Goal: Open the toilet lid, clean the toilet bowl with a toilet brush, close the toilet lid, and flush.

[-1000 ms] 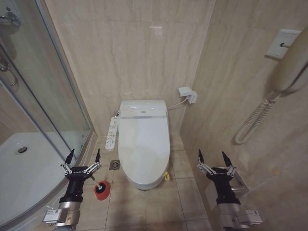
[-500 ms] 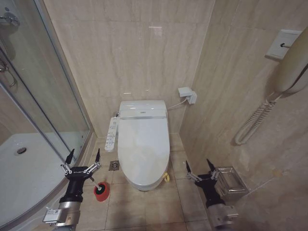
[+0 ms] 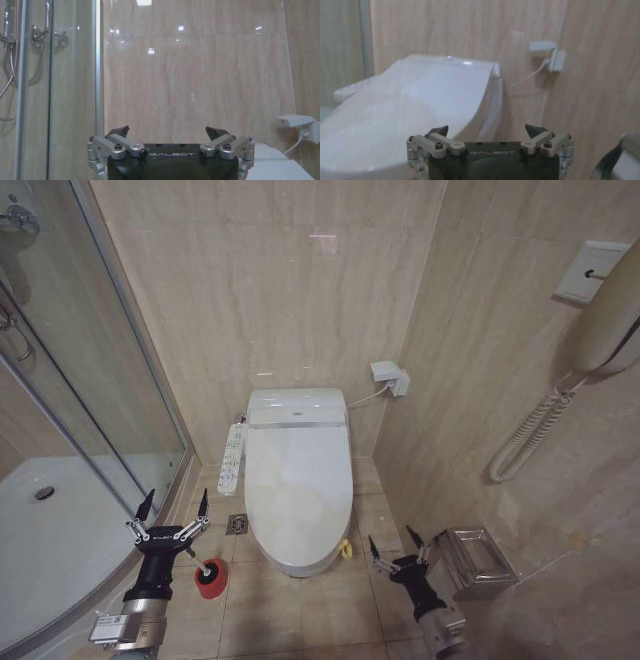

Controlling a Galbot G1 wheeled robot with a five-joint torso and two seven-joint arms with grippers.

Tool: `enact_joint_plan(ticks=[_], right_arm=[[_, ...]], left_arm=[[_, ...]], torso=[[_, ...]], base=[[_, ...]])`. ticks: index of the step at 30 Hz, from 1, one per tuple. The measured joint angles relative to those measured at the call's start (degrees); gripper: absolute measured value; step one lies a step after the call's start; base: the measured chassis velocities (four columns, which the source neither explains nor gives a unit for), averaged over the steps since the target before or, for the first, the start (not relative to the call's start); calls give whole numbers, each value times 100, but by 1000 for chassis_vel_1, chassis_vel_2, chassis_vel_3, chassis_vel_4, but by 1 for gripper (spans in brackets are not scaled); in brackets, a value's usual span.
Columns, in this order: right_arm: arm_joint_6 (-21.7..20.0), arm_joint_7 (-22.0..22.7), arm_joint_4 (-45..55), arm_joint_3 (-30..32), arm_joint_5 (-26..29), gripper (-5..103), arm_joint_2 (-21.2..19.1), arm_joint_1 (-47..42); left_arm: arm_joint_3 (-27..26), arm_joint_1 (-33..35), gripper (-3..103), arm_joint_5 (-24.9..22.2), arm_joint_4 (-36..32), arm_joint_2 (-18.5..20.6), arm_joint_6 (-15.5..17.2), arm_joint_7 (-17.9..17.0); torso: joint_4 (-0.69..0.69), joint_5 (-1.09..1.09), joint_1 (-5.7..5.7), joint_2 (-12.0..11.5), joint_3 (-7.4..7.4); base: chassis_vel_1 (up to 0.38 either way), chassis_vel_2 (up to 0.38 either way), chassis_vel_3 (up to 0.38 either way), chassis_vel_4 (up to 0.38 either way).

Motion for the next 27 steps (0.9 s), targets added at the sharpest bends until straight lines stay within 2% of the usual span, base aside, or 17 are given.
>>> enact_joint_plan(ticks=[16,27], right_arm=[[130,85,-1372,-783,-207,100,-91,852],[151,221,-1788,-1204,-202,100,-421,1071]], left_arm=[[0,0,100,0,0,0,0,0],[0,0,100,0,0,0,0,0]], torso=[[0,0,0,0,0],[0,0,0,0,0]], base=[[0,0,0,0],[0,0,0,0]])
